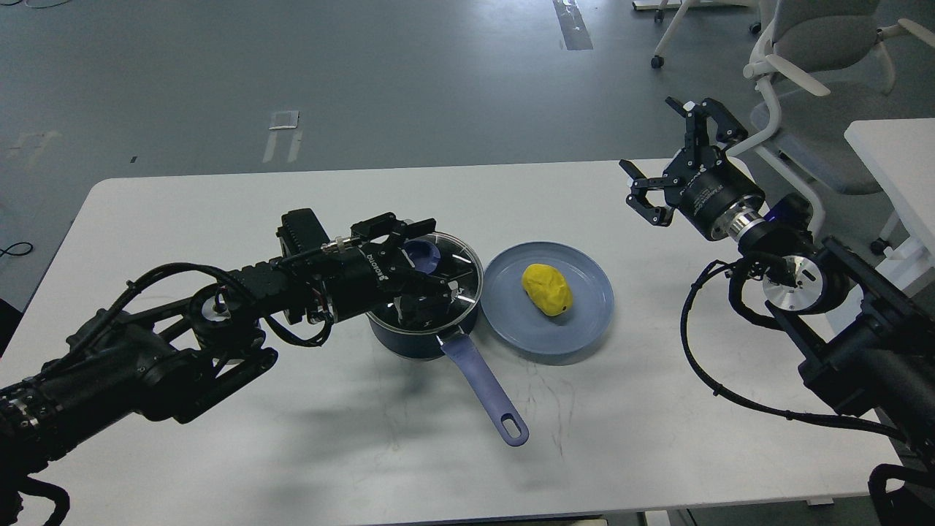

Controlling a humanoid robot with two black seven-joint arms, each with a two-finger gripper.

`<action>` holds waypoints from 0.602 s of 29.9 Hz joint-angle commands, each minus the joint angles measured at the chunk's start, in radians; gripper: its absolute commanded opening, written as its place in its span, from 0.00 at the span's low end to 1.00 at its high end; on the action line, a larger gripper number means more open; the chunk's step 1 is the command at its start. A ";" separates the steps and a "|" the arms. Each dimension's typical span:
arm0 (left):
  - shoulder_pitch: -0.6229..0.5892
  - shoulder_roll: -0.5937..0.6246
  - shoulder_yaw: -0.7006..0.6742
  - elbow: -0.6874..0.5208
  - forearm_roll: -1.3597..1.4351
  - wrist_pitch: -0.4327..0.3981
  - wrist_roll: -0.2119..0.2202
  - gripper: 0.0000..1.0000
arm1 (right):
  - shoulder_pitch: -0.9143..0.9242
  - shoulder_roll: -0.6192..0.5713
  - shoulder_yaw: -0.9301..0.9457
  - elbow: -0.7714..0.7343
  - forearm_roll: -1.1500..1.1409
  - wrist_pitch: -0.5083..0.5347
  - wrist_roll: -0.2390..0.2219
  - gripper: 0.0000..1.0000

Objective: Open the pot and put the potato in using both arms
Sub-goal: 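Move the left gripper over the pot lid and grasp its blue knob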

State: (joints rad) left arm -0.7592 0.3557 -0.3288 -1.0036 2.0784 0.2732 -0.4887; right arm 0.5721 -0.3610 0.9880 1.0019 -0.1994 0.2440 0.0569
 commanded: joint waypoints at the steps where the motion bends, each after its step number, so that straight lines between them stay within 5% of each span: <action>1: -0.006 -0.001 -0.001 0.029 0.000 0.000 0.000 0.98 | 0.000 -0.006 0.000 0.000 0.000 0.000 0.000 1.00; 18: 0.000 0.008 0.016 0.040 0.002 0.003 0.000 0.98 | 0.000 -0.006 0.000 -0.002 0.000 0.000 0.000 1.00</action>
State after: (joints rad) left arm -0.7631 0.3603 -0.3184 -0.9645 2.0807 0.2763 -0.4886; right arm 0.5721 -0.3666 0.9880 1.0005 -0.1994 0.2439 0.0568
